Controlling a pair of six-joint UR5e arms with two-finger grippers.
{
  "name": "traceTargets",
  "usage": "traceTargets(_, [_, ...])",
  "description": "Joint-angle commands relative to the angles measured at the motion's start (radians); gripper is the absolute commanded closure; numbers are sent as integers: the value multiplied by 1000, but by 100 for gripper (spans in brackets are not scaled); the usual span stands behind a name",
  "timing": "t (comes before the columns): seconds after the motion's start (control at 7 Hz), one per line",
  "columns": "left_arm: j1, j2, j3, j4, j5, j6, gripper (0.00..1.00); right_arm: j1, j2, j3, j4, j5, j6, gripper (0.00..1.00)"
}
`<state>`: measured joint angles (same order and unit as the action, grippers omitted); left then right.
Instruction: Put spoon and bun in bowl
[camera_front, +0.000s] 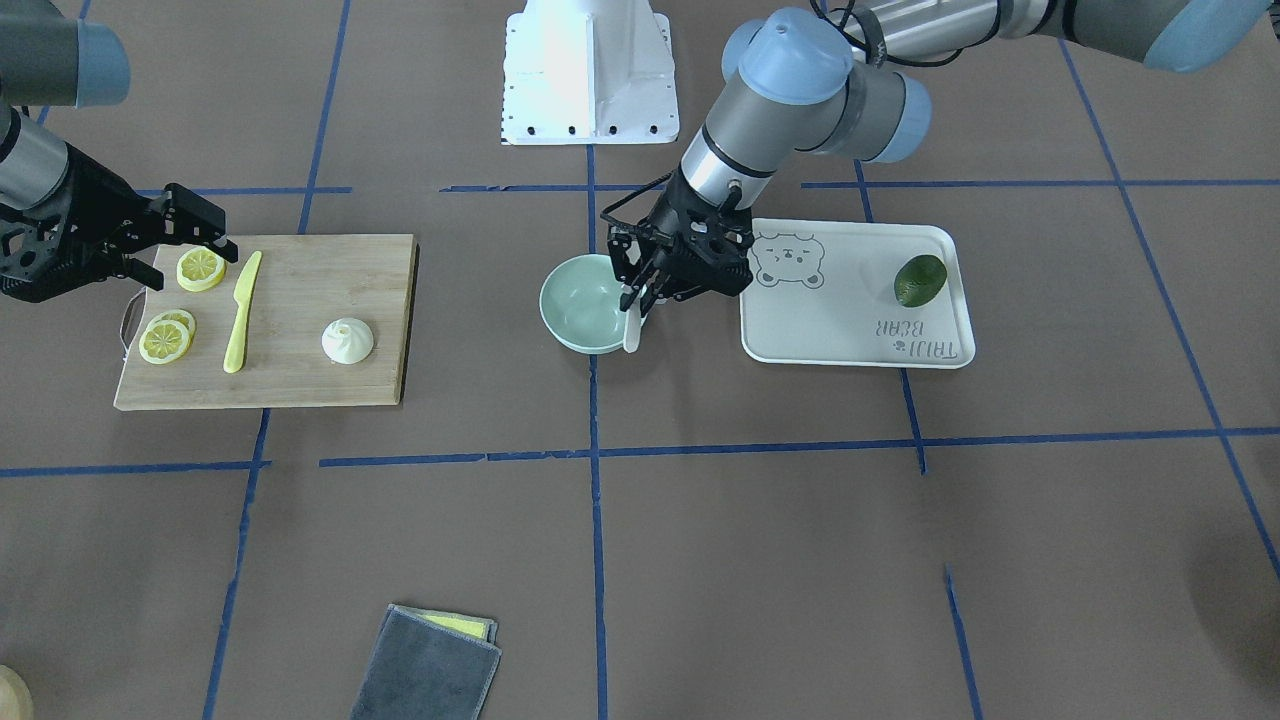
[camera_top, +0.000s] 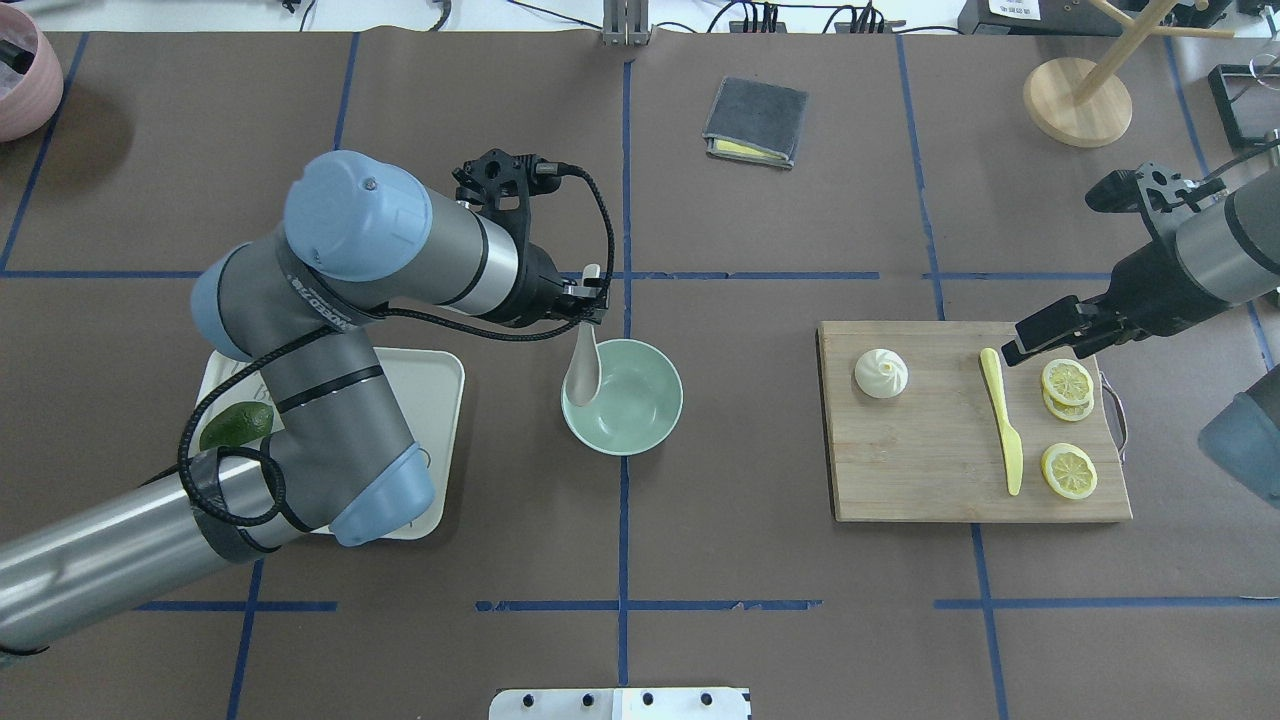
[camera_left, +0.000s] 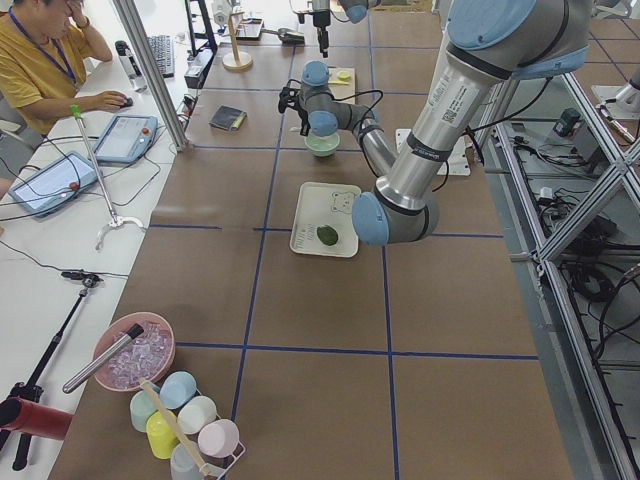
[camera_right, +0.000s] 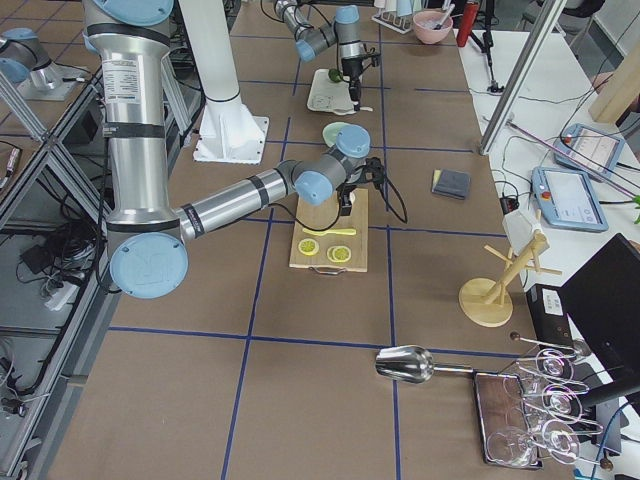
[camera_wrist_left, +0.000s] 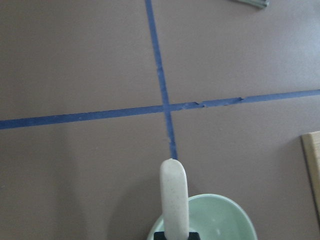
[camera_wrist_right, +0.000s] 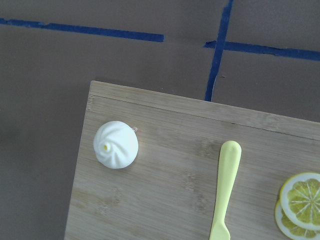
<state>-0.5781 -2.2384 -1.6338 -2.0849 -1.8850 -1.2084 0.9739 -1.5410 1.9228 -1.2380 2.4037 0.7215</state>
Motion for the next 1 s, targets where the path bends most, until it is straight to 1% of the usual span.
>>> traceTargets(0.0, [61,-30,55,-73,98,-28,100,-4,1,1,-1,-6,7,0])
traceTargets(0.14, [63,-29,49,-75,118,-20,27,-4,1,1,-1,-6,7,0])
traceTargets(0.29, [61,-24,45,-81,118,-20,2,-6,2,-1,-1,-14,9,0])
traceTargets(0.43, [58,-20,43,-83,153,-19,2,-24,4,-1,-1,-38,13,0])
traceTargets(0.57, [52,-1,42,-81,184,-17,3,-73,28,-1,-1,-94,103,0])
traceTargets(0.71, [34,38,5,-81,181,12,4,-163,88,-2,-1,-188,259,0])
traceTargets(0.86, [11,116,-93,-75,175,82,4,-278,149,-11,-5,-325,391,0])
